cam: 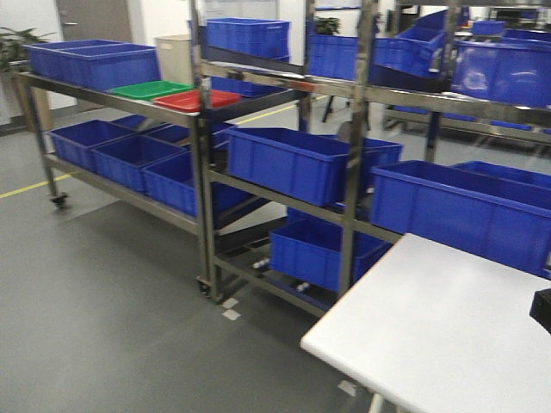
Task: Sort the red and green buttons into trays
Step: 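Drive the base away from the table holding both buttons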
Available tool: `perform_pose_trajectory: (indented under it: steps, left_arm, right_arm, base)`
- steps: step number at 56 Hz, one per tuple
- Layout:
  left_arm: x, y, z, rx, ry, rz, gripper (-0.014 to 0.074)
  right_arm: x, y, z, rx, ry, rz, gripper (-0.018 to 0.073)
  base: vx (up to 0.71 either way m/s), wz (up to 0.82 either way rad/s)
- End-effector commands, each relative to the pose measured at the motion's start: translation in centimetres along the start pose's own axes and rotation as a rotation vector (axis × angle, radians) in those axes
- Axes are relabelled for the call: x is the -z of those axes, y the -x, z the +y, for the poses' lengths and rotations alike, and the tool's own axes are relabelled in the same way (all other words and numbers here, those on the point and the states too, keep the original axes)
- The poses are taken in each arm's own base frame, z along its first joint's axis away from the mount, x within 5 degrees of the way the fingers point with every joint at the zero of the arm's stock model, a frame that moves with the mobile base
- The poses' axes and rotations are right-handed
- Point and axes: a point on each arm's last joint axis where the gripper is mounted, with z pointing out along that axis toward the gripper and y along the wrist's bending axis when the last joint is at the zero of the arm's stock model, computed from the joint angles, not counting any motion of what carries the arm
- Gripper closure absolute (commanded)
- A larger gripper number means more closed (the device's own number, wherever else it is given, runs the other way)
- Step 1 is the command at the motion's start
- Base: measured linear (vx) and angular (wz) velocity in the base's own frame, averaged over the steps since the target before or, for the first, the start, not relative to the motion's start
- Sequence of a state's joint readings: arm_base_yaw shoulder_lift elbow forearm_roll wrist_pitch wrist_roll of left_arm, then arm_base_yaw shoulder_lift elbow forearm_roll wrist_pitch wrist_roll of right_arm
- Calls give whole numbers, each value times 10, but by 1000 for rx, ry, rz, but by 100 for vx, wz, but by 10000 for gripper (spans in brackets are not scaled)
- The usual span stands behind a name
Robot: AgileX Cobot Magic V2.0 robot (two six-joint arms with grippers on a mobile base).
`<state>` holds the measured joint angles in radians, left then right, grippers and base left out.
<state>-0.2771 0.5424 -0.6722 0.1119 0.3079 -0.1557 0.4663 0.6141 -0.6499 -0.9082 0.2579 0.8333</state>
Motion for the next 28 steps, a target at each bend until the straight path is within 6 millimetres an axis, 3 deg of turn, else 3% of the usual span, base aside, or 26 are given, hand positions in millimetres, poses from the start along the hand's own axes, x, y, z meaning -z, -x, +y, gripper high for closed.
perform_pose_trajectory:
  steps: [1,28]
  left_arm:
    - [4,19,-2,8,-23,-120,602]
    - [4,19,-2,8,-23,-120,602]
  right_arm:
    - [2,16,2,21,32,-73,568]
    - [2,16,2,21,32,-73,568]
  base:
    - [-5,43]
    - [2,42]
